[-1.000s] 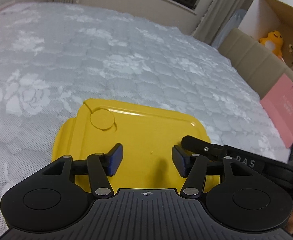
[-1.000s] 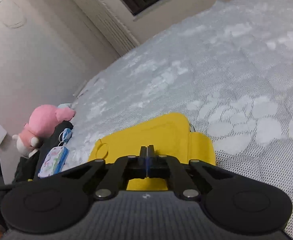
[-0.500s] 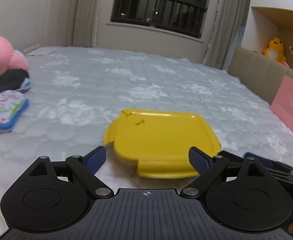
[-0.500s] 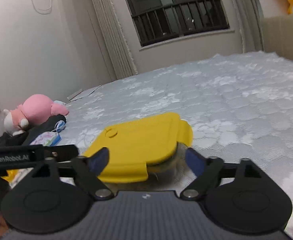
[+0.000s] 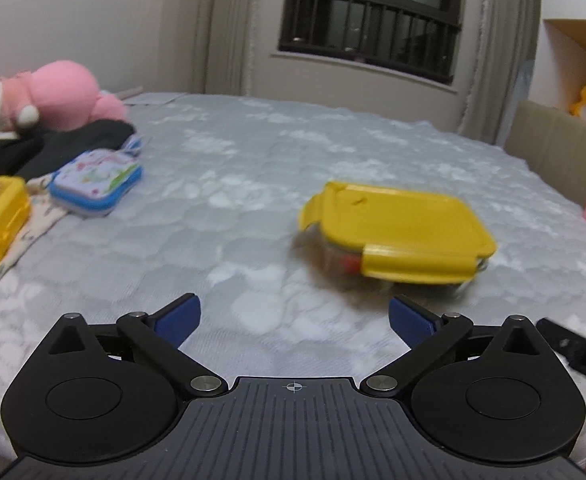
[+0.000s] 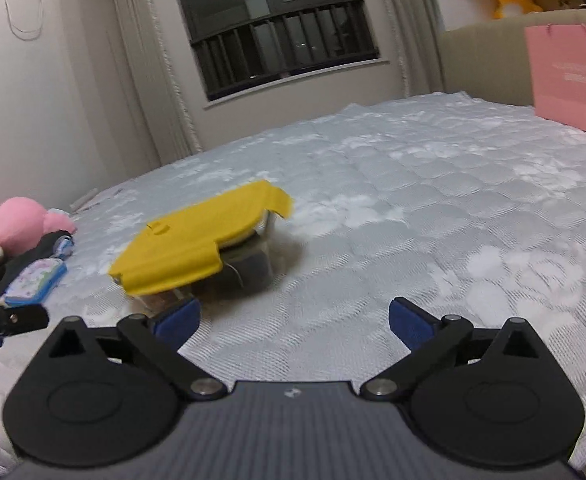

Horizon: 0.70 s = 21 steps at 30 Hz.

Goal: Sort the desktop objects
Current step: 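Open the left tool and withdraw both tools from the lidded container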

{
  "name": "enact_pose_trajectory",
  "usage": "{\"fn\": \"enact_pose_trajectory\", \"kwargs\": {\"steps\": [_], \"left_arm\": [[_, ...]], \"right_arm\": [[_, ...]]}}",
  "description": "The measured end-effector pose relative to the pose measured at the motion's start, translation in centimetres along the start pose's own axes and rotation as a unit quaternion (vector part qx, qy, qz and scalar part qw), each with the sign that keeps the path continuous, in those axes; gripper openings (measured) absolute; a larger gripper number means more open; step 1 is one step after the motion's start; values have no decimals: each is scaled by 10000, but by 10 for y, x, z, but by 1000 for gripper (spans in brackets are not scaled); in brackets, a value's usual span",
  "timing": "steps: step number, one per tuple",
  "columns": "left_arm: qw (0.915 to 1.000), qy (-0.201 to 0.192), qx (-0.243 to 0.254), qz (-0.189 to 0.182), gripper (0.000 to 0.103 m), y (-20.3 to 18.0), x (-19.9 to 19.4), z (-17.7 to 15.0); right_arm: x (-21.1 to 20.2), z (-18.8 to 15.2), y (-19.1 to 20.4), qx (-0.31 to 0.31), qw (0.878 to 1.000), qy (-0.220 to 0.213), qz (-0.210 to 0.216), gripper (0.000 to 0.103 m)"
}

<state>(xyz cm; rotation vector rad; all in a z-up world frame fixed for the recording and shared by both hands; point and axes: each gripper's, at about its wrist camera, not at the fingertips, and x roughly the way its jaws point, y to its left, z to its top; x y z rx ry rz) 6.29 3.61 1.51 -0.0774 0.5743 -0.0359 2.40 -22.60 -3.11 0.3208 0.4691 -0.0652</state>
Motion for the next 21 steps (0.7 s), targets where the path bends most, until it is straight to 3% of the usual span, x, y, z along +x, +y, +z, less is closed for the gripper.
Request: {"fn": "enact_pose_trajectory", "kwargs": {"steps": [3, 13, 21], "left_arm": [[9998, 28, 138, 148, 103, -1, 2, -11], [9988, 21, 471, 110, 103, -14, 3, -20], [9982, 251, 537, 67, 103, -17, 16, -28]], "right_arm": [[-1, -7, 1, -122, 9998, -45, -155, 101], [-1, -12, 1, -218, 9996, -120, -141, 102], [4, -14, 4, -337, 9993, -57, -169, 102]]}}
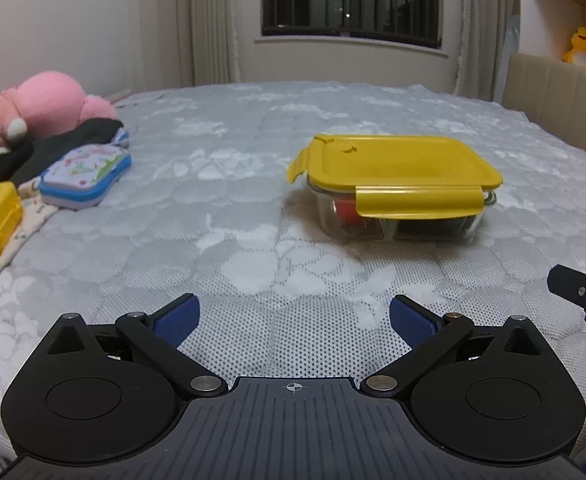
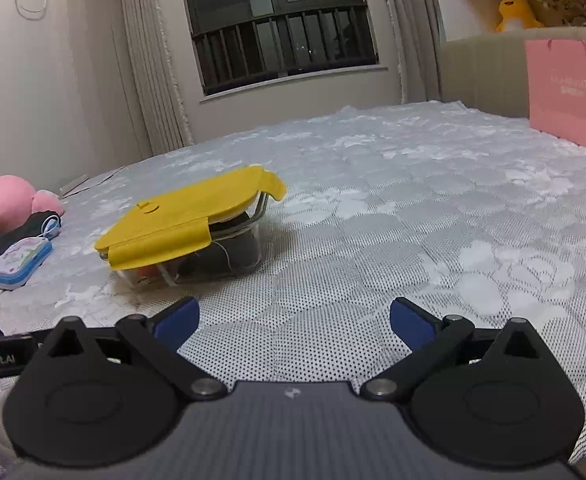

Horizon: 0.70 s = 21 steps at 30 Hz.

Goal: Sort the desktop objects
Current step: 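Open the left tool and withdraw both tools from the lidded container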

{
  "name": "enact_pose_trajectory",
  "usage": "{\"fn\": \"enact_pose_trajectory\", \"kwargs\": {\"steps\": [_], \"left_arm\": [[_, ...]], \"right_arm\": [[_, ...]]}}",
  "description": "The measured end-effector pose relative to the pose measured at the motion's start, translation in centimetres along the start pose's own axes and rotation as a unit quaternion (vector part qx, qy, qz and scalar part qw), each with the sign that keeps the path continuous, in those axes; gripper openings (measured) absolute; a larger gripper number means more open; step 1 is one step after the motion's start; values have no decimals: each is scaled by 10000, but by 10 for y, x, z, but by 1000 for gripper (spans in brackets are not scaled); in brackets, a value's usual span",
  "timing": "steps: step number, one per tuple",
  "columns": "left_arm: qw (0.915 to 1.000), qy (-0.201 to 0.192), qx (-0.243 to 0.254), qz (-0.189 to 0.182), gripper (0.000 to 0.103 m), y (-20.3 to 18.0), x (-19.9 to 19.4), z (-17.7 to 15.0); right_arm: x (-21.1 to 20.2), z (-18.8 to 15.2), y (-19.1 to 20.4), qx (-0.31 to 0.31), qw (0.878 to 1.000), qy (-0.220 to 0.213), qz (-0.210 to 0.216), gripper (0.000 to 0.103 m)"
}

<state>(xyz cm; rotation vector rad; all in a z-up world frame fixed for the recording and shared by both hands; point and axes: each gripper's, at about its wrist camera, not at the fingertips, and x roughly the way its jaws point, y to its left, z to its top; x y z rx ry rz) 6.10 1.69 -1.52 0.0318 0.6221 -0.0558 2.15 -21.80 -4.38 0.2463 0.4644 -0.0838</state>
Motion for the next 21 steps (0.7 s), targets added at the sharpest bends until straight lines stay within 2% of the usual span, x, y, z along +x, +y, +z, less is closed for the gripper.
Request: {"fn": "enact_pose_trajectory", "kwargs": {"steps": [6, 10, 14, 18, 21], "left_arm": [[9999, -7, -56, 86, 103, 6, 1, -2], [9997, -3, -236, -20, 103, 13, 0, -1], [9997, 3, -209, 123, 103, 15, 0, -1], [9997, 12, -211, 86, 103, 17, 1, 0], [9994, -269, -65, 204, 103, 13, -3, -4]], "right_arm": [[-3, 3, 5, -129, 9999, -76, -38, 102], [-3, 6, 7, -243, 9996, -114, -91, 102], [-4, 10, 6, -270, 9995, -128, -123, 102], [-2, 12, 6, -295, 9994, -120, -146, 102], [-1, 13, 5, -314, 9994, -105, -142, 102]]}}
